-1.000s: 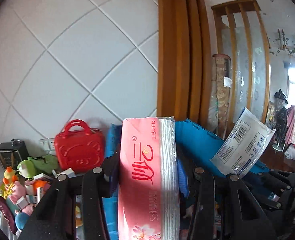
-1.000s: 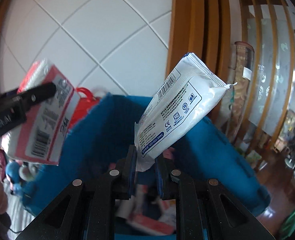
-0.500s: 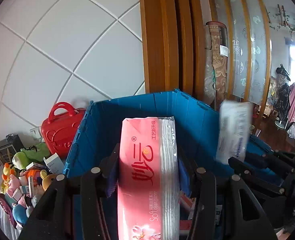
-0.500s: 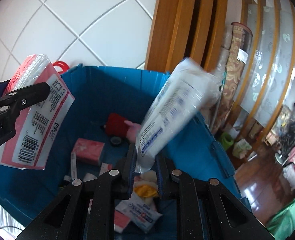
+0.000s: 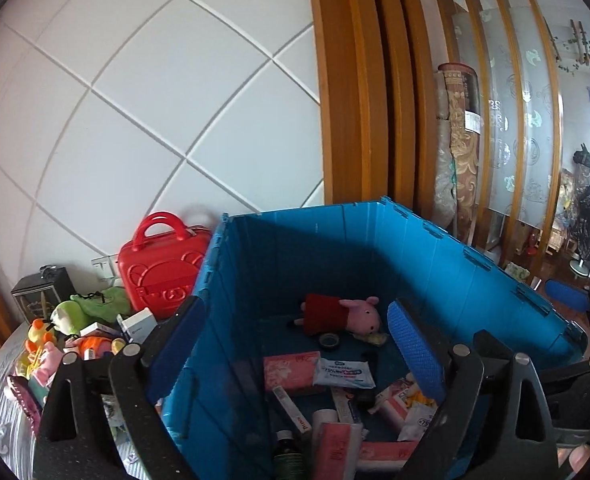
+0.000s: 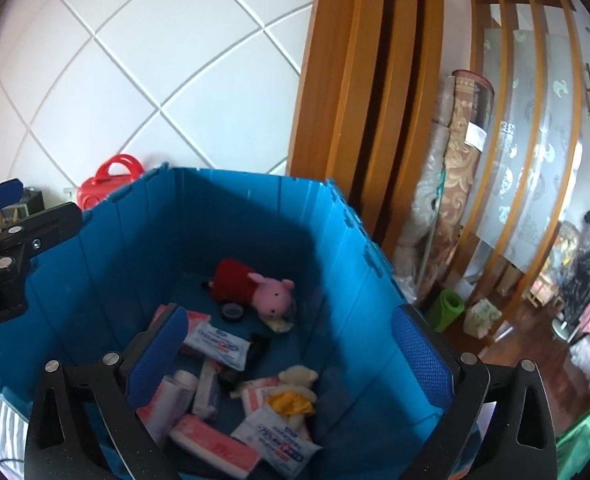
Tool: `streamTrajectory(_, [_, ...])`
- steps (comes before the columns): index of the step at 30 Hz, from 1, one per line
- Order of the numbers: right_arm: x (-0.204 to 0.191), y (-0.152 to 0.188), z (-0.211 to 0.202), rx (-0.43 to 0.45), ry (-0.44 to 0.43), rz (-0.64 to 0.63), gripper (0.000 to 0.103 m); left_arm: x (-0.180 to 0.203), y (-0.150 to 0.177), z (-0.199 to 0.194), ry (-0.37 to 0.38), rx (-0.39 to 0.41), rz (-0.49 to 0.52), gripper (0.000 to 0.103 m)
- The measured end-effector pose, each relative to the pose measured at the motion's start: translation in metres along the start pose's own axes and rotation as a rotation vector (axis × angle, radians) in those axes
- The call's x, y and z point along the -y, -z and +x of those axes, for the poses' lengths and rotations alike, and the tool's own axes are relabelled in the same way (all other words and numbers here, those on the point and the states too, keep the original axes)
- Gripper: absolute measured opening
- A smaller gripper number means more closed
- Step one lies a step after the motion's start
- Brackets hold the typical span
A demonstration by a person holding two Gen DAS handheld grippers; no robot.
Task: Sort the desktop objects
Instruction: 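Carry both items over the blue crate and open both grippers to drop them, then move both grippers back over the pile of toys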
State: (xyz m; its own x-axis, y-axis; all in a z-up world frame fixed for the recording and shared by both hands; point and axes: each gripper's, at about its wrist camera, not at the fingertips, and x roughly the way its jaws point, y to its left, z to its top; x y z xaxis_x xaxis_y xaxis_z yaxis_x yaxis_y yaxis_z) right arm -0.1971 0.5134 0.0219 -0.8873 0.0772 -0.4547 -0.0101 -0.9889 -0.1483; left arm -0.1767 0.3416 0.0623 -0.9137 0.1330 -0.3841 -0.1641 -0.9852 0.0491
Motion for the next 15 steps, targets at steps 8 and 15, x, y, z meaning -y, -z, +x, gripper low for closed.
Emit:
streamTrajectory(8, [-0.036,-0.007,-0.015,0.080,-0.137,0.020,0.103,-0.074,0.020,-0.028,-0.100,-0.001,-0.078,0.094])
streamTrajectory(15, [-0.108,-0.025,-0.022,0.140,-0.321,-0.001,0.103,-0.162,0.052,-0.048,-0.247,-0.020,-0.146,0.094])
